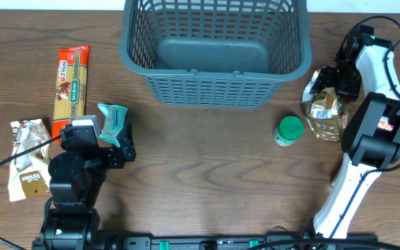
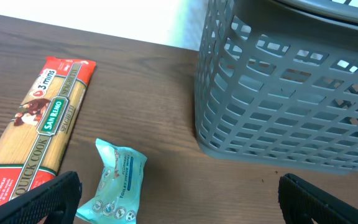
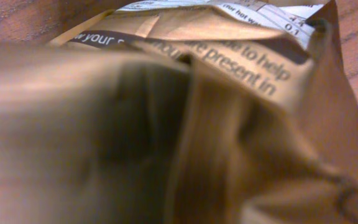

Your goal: Pack container

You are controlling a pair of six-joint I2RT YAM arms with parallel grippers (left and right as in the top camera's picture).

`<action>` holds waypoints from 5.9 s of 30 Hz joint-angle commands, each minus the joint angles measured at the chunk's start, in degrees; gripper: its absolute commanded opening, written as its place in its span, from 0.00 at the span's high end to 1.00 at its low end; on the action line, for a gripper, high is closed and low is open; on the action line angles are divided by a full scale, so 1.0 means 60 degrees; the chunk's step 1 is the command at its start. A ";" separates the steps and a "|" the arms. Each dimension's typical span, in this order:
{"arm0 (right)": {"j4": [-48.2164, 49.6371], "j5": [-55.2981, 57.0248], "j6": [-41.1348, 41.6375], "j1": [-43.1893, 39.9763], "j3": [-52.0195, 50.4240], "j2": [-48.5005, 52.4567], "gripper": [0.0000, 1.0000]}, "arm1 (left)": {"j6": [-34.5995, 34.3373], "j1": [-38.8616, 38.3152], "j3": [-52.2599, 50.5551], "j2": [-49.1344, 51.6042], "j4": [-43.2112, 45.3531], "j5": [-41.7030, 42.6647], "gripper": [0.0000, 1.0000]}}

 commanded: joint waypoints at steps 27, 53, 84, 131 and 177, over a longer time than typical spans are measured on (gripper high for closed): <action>-0.0102 0.0219 0.0069 0.0113 -0.0831 0.1333 0.99 | -0.0113 -0.0029 0.0266 -0.0004 0.0015 -0.0120 0.02; -0.0229 0.0219 0.0073 0.0117 -0.0801 0.0663 0.99 | -0.0113 -0.0029 0.0266 -0.0004 0.0018 -0.0120 0.02; -0.0011 0.0739 0.0000 0.0124 -0.0801 -0.4007 0.99 | -0.0113 -0.0029 0.0266 -0.0004 0.0047 -0.0120 0.02; 0.0135 0.1242 0.3096 0.0124 -0.0871 -0.2109 0.01 | -0.0117 -0.0029 0.0266 -0.0004 0.0047 -0.0113 0.02; 0.0022 0.0117 0.2856 0.0124 -0.0874 0.1282 0.99 | -0.0117 -0.0029 0.0266 -0.0004 0.0047 -0.0117 0.02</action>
